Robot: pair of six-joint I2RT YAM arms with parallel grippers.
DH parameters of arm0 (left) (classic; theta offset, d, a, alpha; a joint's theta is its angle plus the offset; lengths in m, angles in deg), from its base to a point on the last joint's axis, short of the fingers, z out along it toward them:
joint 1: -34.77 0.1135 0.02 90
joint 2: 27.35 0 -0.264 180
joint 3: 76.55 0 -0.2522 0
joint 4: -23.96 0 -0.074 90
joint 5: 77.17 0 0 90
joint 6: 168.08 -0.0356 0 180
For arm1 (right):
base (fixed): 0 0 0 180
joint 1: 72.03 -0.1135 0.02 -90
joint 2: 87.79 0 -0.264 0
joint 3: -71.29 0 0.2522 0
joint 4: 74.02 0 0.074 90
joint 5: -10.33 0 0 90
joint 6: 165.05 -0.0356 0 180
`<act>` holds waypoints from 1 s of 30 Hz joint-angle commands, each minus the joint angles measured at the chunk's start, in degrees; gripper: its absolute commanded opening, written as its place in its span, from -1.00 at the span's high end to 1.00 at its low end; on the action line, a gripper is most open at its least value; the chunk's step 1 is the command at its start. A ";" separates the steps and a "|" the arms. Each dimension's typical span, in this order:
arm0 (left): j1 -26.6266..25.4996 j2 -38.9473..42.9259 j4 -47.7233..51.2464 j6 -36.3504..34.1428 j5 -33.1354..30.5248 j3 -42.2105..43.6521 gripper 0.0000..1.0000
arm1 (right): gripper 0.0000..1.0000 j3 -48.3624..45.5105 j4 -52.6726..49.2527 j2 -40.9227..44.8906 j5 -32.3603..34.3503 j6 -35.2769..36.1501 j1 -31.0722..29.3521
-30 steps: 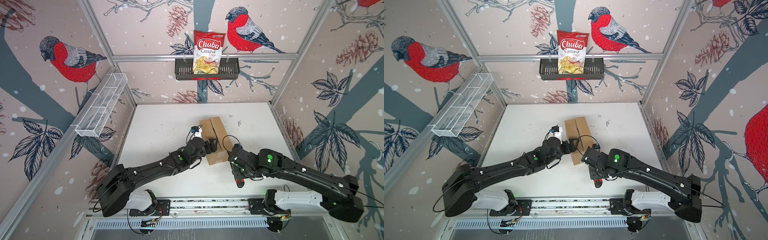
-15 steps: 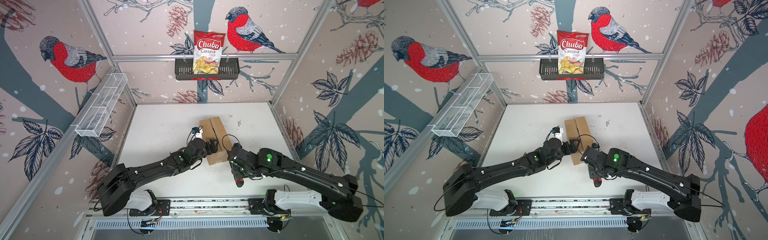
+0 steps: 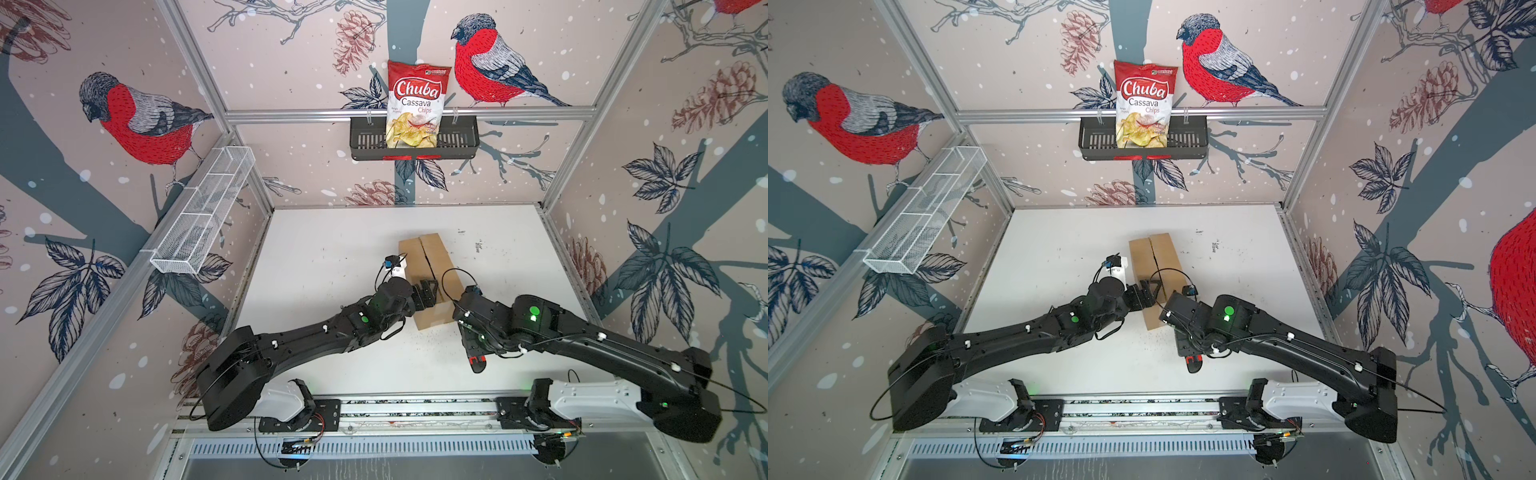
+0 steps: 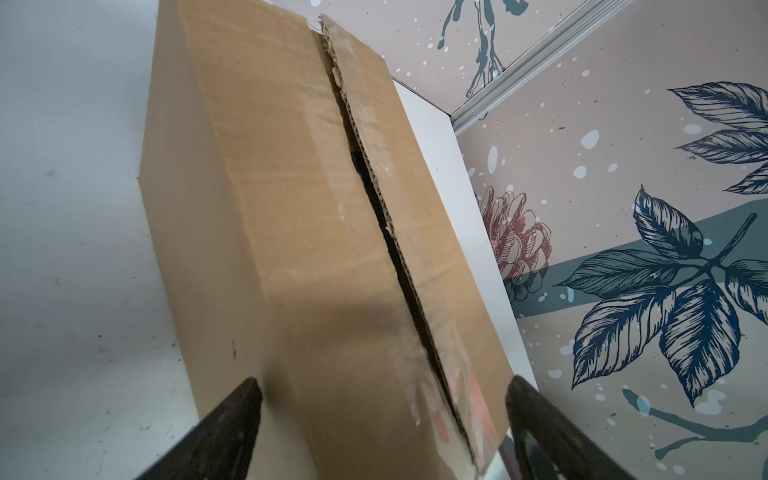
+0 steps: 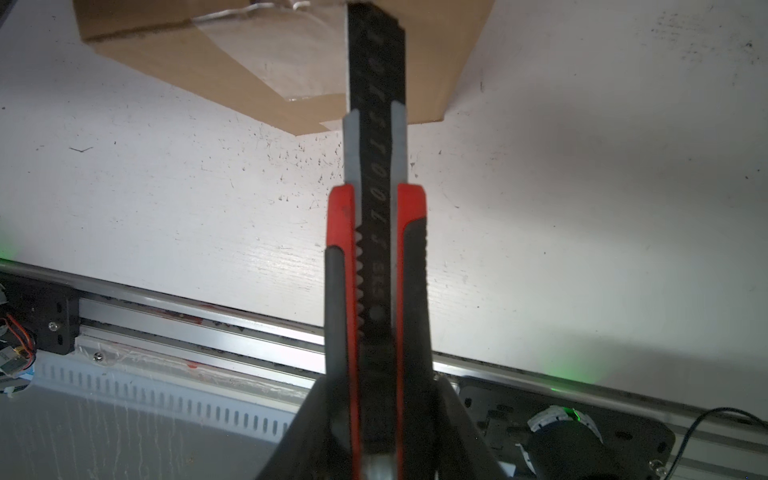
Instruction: Unpack the express box
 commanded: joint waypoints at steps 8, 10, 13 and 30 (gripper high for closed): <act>-0.17 -1.50 -3.62 0.06 0.80 -0.49 -0.82 | 0.82 0.99 1.45 -1.26 0.72 2.73 0.93; -0.17 -1.93 -3.99 0.12 1.00 -0.67 -0.82 | 0.82 1.14 1.64 -1.41 0.72 2.94 1.02; -0.26 -2.41 -4.29 0.17 1.15 -1.24 -0.82 | 0.82 1.22 2.02 -1.65 0.46 3.32 1.19; -0.46 -2.69 -5.52 0.48 0.95 -1.55 -0.80 | 0.83 3.74 2.81 -5.41 -0.89 6.37 1.03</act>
